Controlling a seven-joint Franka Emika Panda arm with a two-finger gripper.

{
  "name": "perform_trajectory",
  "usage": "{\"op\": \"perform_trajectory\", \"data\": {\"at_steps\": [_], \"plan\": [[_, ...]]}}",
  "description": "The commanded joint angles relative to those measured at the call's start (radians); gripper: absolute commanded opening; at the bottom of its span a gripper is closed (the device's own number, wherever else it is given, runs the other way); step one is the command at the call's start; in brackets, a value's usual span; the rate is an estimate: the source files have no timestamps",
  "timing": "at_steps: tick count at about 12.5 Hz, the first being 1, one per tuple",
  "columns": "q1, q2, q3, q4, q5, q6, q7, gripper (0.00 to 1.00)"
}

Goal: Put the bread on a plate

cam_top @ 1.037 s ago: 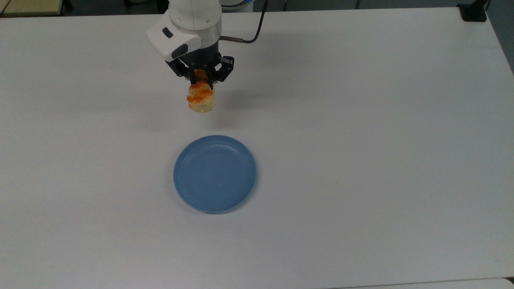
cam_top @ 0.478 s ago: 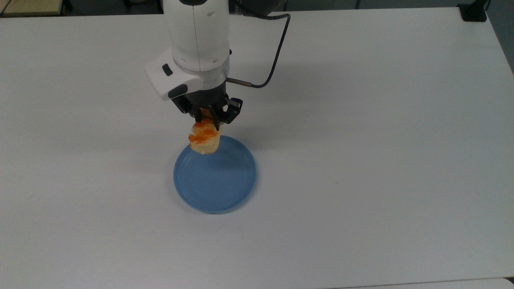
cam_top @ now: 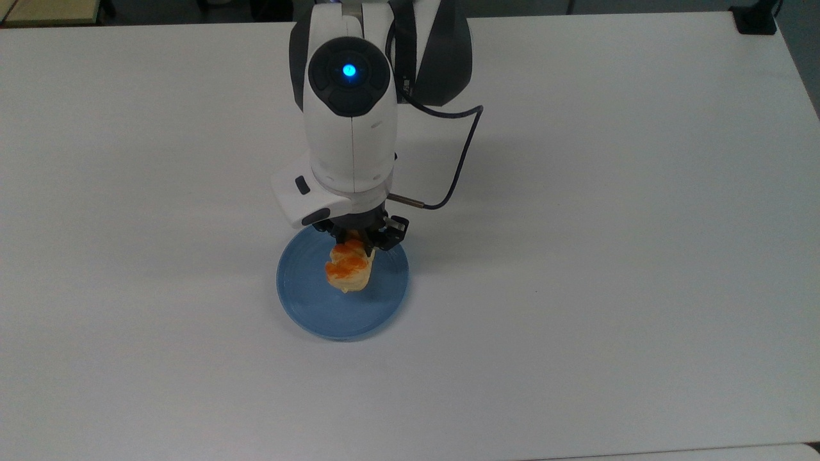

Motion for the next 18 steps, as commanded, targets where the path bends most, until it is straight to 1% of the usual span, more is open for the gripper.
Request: {"op": "perform_trajectory", "data": {"at_steps": [1,2,3,4,5,12,13,15,16,18], "plan": [[0.013,0.023,-0.017,0.032,-0.017,0.027,0.024,0.42],[0.013,0.023,-0.018,0.03,-0.018,0.027,0.027,0.79],[0.013,0.023,-0.02,0.028,-0.031,0.027,0.048,0.93],[0.016,0.023,-0.02,0.027,-0.058,0.027,0.05,1.0],[0.016,0.023,-0.02,0.024,-0.08,0.027,0.047,1.0],[0.01,0.005,-0.019,0.015,-0.08,0.021,0.046,1.0],[0.006,-0.036,-0.019,-0.01,-0.078,0.018,0.044,1.0],[-0.008,-0.211,-0.017,-0.098,-0.066,-0.001,0.033,1.0],[-0.014,-0.284,-0.017,-0.123,-0.061,-0.074,-0.003,1.0],[-0.014,-0.387,-0.019,-0.125,-0.038,-0.236,-0.095,1.0]]}}
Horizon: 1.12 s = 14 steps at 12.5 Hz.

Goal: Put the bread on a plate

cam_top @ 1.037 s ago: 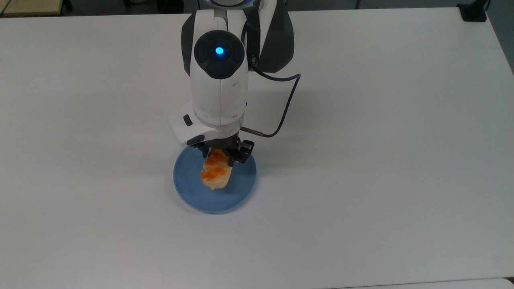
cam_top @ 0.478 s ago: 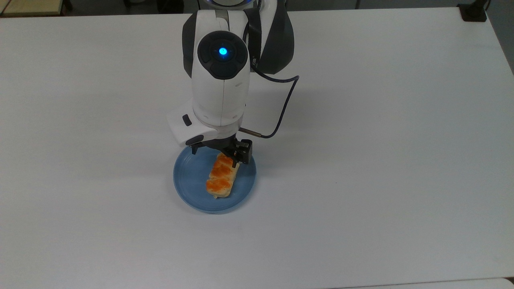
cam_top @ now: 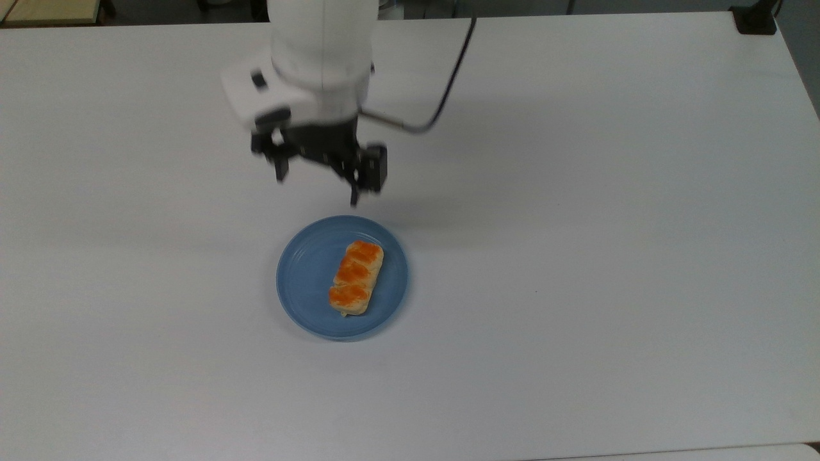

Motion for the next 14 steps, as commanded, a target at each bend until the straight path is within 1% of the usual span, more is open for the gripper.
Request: {"op": "perform_trajectory", "data": {"at_steps": [1,2,4,5,6,7,8,10,11,13,14], "plan": [[0.004,-0.227,-0.012,-0.126,0.041,-0.166,-0.107,1.0],[0.004,-0.276,-0.01,-0.128,0.047,-0.22,-0.127,1.0],[0.003,-0.387,-0.013,-0.178,0.049,-0.275,-0.185,1.0],[0.006,-0.429,-0.021,-0.209,0.053,-0.291,-0.209,1.0],[0.007,-0.451,-0.032,-0.226,0.079,-0.291,-0.226,1.0],[0.006,-0.466,-0.036,-0.253,0.104,-0.277,-0.239,1.0],[0.004,-0.468,-0.036,-0.278,0.11,-0.235,-0.245,1.0],[0.006,-0.494,-0.038,-0.379,0.107,-0.071,-0.253,1.0],[0.006,-0.497,-0.038,-0.413,0.101,-0.025,-0.263,1.0],[0.004,-0.495,-0.04,-0.416,0.099,-0.044,-0.32,1.0],[0.006,-0.495,-0.04,-0.41,0.095,-0.094,-0.332,1.0]]}}
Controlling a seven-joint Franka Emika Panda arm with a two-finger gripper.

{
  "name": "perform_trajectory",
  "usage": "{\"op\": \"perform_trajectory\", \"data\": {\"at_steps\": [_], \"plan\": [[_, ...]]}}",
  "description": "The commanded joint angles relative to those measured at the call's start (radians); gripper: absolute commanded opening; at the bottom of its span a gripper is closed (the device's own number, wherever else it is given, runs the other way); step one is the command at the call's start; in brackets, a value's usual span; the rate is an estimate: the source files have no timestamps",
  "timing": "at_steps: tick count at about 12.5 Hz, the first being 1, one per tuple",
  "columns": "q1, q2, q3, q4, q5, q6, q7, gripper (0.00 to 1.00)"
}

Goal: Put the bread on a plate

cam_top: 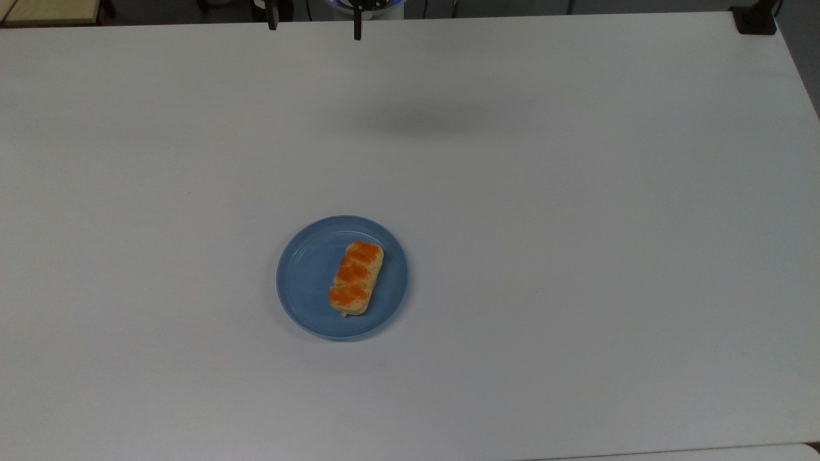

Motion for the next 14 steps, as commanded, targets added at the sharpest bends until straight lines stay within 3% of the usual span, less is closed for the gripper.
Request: {"op": "perform_trajectory", "data": {"at_steps": [1,14], "plan": [[0.005,-0.056,-0.013,-0.053,0.004,-0.053,-0.09,1.0],[0.008,-0.041,-0.013,-0.047,0.004,-0.035,-0.118,1.0]]}}
